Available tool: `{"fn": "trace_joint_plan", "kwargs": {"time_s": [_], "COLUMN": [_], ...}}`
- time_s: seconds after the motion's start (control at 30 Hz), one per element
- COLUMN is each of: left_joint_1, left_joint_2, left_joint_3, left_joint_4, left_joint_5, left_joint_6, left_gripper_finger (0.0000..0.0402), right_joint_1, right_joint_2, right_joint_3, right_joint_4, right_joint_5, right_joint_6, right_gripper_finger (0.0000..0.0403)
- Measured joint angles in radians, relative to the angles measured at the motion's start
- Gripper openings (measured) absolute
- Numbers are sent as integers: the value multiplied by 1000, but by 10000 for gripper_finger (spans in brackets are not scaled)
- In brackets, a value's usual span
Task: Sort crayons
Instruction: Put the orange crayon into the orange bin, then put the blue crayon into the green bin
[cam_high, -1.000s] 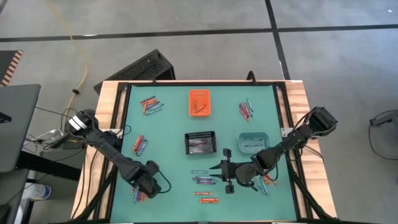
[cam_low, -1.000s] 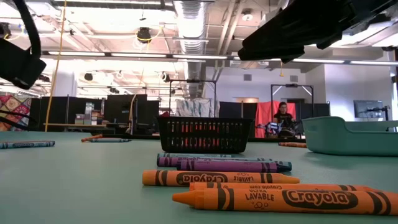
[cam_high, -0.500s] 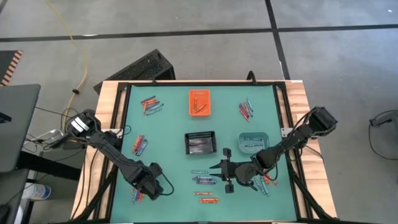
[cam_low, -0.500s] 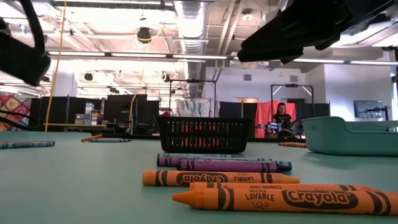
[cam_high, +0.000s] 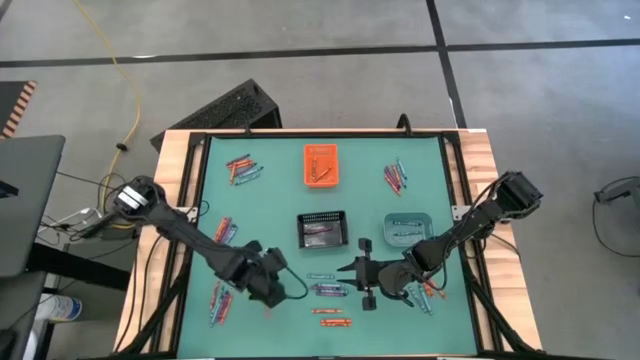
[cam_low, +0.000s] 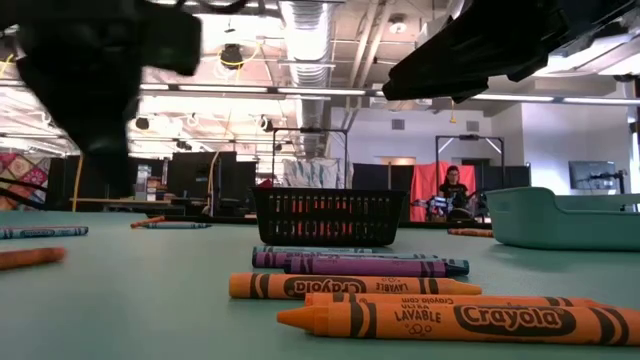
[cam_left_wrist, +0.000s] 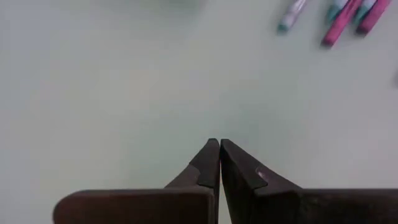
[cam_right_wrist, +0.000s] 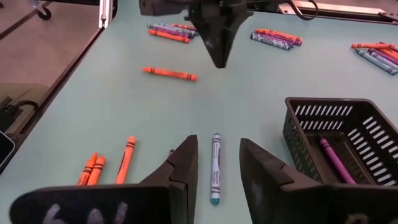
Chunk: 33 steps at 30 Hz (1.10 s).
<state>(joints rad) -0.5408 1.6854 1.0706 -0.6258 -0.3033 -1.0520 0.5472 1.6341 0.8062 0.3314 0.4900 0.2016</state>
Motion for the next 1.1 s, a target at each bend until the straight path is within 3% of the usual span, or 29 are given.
{"fn": "trace_joint_plan", "kwargs": {"time_s": [0.3, 0.53, 0.8, 0.93, 1.1], "left_joint_1": [24, -8, -45, -22, 54], "left_joint_2": [-1, 2, 4, 3, 1], "left_joint_3": [15, 15, -25, -23, -14], "left_joint_4": [46, 63, 254, 152, -158], "left_joint_5": [223, 173, 139, 130, 150], "left_joint_6": [-24, 22, 240, 185, 17], "left_gripper_finger": [3, 49, 125, 140, 137], "right_joint_1": [0, 0, 0, 0, 0], "right_joint_2": [0, 0, 0, 0, 0], "right_joint_3": [0, 0, 0, 0, 0], "right_joint_4": [-18, -21, -33, -33, -32], "right_joint_5": [-22, -98, -125, -125, -125], "right_joint_6": [0, 11, 11, 11, 11], "right_gripper_finger": [111, 111, 111, 111, 111]}}
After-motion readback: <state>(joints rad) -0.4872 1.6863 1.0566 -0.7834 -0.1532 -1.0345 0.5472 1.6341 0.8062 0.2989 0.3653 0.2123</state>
